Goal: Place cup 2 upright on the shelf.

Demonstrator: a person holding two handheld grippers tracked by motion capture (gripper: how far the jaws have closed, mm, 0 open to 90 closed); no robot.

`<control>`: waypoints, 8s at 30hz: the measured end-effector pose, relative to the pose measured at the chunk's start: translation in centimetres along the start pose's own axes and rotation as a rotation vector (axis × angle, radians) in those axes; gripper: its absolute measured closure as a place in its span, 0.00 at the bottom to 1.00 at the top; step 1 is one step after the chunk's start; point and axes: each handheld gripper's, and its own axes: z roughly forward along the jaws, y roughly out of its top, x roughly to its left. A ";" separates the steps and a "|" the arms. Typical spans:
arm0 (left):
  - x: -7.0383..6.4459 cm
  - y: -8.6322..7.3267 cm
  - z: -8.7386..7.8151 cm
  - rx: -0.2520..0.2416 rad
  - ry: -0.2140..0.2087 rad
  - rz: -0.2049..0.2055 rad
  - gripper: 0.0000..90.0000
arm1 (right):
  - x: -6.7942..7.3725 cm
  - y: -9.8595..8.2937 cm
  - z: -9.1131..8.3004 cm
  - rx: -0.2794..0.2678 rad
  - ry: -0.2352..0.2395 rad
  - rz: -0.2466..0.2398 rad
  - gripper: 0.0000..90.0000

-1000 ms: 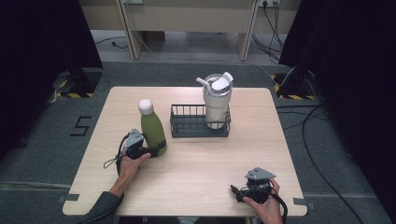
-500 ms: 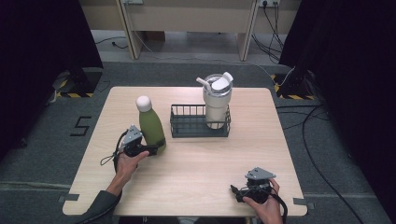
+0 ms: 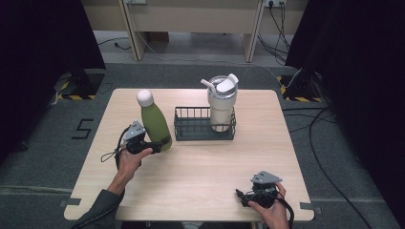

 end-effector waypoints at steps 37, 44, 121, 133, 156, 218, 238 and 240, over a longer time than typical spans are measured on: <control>0.0 8.3 3.1 0.044 -0.070 0.037 0.22 | 0.0 0.0 0.0 0.004 0.002 -0.001 0.10; 0.2 9.1 4.6 0.053 -0.058 0.041 0.23 | 0.0 0.0 0.0 0.005 0.001 -0.003 0.10; -0.1 5.1 13.7 0.106 -0.020 0.008 0.23 | -0.1 0.1 0.1 0.003 0.004 -0.005 0.09; -0.1 4.7 13.5 0.078 -0.023 -0.004 0.22 | 0.0 0.1 0.1 0.003 0.004 -0.003 0.09; -0.4 4.3 13.2 0.072 -0.019 0.041 0.22 | 0.0 0.1 0.0 0.004 0.004 -0.002 0.09; -0.3 4.8 10.4 0.083 -0.055 0.016 0.16 | 0.0 0.1 0.0 0.004 0.004 -0.003 0.09; -0.1 5.2 7.0 0.053 -0.053 0.006 0.16 | 0.0 0.1 0.1 0.004 0.004 -0.003 0.09; -0.1 5.1 6.6 0.054 -0.055 0.006 0.16 | 0.0 0.1 0.1 0.004 0.004 -0.004 0.09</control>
